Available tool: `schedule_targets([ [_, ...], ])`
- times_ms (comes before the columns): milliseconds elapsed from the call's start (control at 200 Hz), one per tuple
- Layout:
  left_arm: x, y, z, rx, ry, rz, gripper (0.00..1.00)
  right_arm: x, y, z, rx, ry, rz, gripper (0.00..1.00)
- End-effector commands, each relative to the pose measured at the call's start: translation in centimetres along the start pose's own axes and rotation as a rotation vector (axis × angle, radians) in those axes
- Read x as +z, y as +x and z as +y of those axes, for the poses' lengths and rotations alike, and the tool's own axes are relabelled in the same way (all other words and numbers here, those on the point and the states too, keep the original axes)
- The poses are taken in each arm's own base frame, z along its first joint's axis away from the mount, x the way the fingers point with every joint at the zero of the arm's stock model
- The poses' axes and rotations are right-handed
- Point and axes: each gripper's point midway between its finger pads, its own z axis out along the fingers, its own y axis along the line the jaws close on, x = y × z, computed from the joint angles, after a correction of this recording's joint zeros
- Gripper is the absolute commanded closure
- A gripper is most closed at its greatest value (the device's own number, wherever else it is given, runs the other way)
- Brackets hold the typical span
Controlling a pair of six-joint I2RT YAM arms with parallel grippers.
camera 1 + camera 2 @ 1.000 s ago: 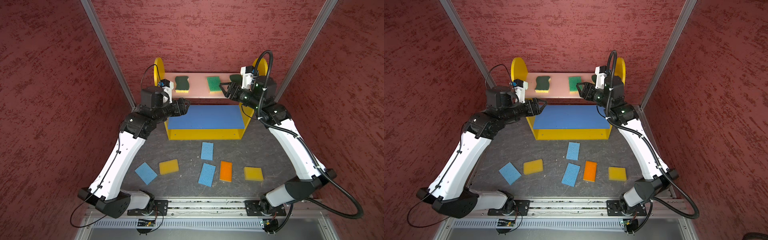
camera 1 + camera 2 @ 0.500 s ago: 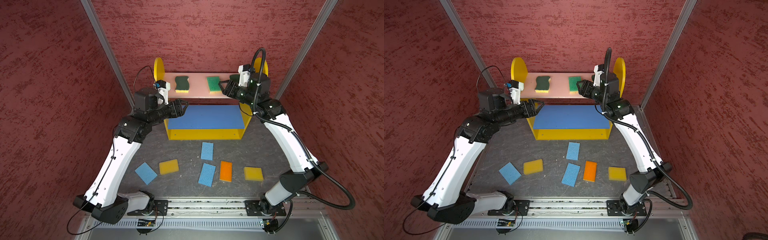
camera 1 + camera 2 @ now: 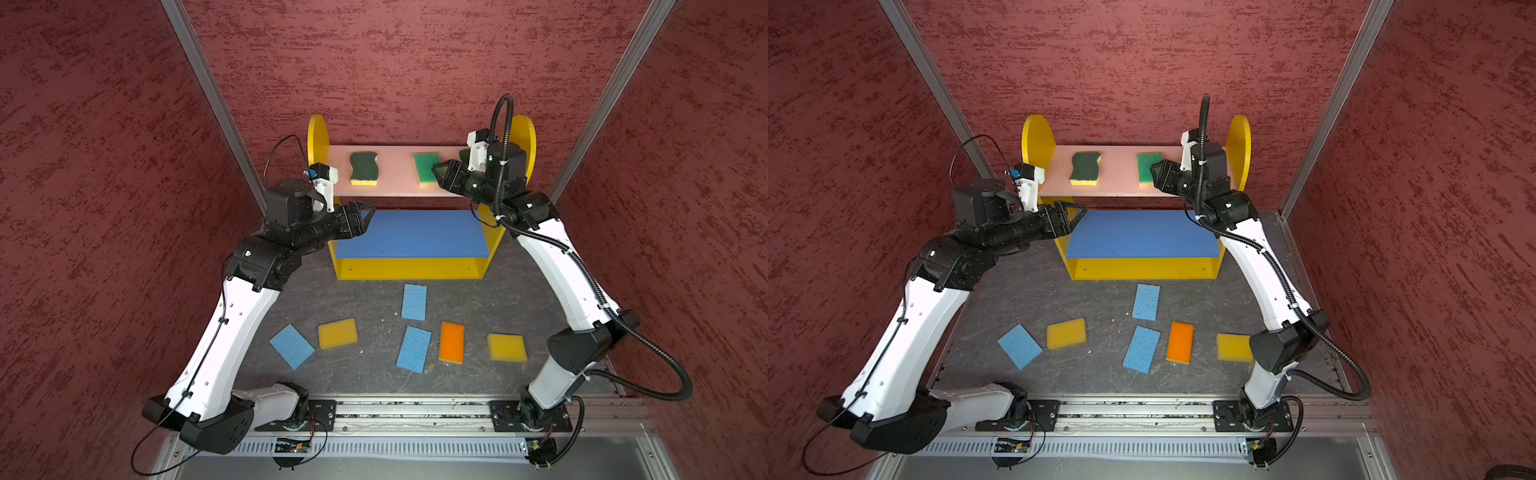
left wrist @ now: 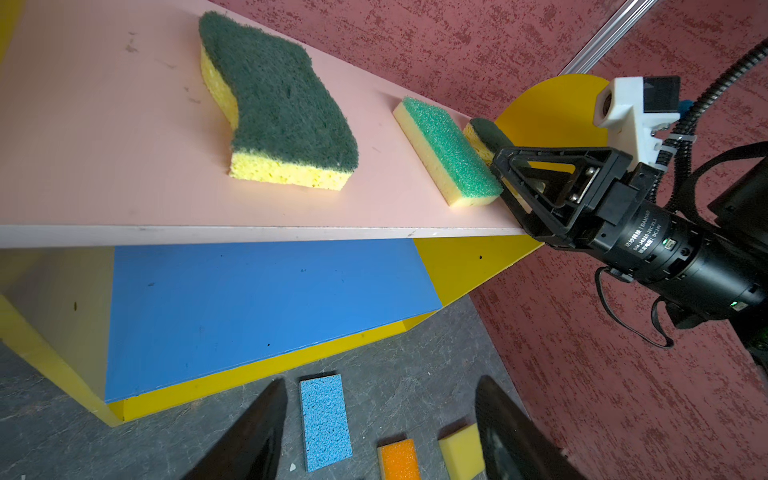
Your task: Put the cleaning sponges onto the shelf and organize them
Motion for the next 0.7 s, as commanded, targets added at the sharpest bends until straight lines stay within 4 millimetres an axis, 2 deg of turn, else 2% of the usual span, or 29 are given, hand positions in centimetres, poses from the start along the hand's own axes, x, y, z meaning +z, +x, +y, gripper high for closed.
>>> schedule_targets([
  [0, -1.1, -0.8, 0.0, 0.009, 0.001, -0.043, 0.28, 0.4, 0.2, -0.3, -0.016, 0.029, 0.01, 0.43],
  [401, -2.8, -1.0, 1.0, -0.003, -0.027, -0.067, 0.28, 1.5, 1.0, -0.8, -0.027, 0.082, 0.059, 0.53],
  [696, -3.4, -1.2, 1.2, -0.013, -0.028, -0.078, 0.28, 1.3, 1.2, -1.1, -0.052, 0.118, 0.075, 0.62],
])
